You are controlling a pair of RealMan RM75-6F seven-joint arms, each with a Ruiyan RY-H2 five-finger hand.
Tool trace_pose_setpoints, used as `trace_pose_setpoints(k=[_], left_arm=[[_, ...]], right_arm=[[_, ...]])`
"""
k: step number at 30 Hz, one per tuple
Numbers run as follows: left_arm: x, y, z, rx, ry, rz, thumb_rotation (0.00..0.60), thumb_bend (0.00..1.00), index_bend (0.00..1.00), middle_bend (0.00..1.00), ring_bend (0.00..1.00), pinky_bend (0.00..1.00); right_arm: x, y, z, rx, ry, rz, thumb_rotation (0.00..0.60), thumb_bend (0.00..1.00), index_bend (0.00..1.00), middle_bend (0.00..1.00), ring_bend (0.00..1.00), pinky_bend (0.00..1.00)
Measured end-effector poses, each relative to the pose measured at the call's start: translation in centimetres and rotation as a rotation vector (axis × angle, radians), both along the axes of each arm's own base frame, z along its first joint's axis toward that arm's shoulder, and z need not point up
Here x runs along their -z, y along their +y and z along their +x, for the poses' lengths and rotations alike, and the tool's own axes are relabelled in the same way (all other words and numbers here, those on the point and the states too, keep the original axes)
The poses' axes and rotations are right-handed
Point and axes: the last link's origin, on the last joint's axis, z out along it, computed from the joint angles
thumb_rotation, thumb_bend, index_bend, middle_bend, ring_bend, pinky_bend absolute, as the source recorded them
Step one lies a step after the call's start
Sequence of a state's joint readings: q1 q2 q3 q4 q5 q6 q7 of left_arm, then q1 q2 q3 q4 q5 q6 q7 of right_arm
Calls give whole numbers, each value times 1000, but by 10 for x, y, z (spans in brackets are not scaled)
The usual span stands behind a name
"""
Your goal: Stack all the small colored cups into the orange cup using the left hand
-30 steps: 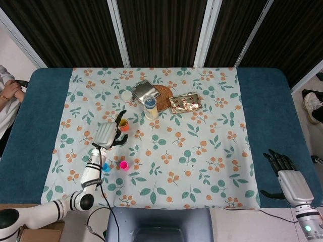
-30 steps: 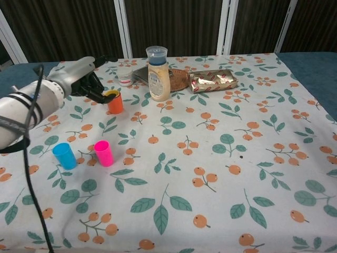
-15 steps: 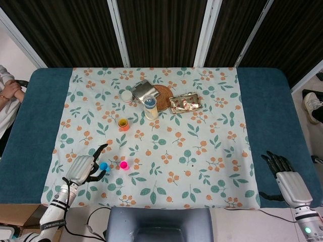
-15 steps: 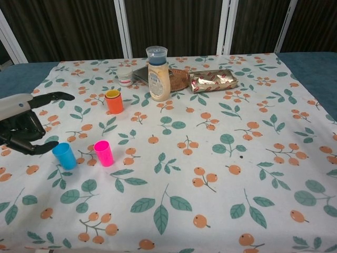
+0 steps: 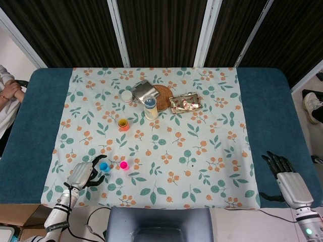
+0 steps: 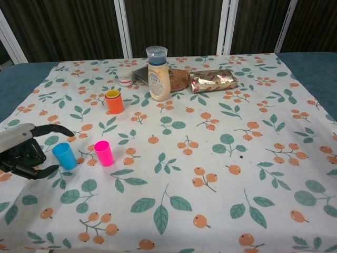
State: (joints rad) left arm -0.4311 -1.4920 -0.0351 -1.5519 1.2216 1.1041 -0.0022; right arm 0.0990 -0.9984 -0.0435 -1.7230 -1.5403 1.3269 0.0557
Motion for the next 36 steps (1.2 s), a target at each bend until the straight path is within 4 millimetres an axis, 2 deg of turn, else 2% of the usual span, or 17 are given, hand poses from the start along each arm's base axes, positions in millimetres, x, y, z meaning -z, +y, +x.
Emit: trace_pose_setpoints(k=[15,20,26,31,36], left_arm=[[12,10,3,-15,-45,9,600,363,428,1000,1000,1000],[12,15,3,-30,-78,22,600,370,535,1000,1000,1000],[5,26,7,-32,-102,63,600,378,580,1000,1000,1000],[-9,47,24,-13,-157,138,600,377,588,1000,1000,1000],[-23,84,62,14,-264,219,600,378,581,1000,1000,1000]], right_arm=[[-1,1,0,-2,-2,-3,600,189,0,0,0,0],[-2,1,0,-1,-4,-8,600,189,0,0,0,0],[-1,1,0,-1,-2,-5,600,189,0,0,0,0],[0,1,0,-1,2,-3,600,189,0,0,0,0],[3,0,1,0,6,6,600,189,0,0,0,0]])
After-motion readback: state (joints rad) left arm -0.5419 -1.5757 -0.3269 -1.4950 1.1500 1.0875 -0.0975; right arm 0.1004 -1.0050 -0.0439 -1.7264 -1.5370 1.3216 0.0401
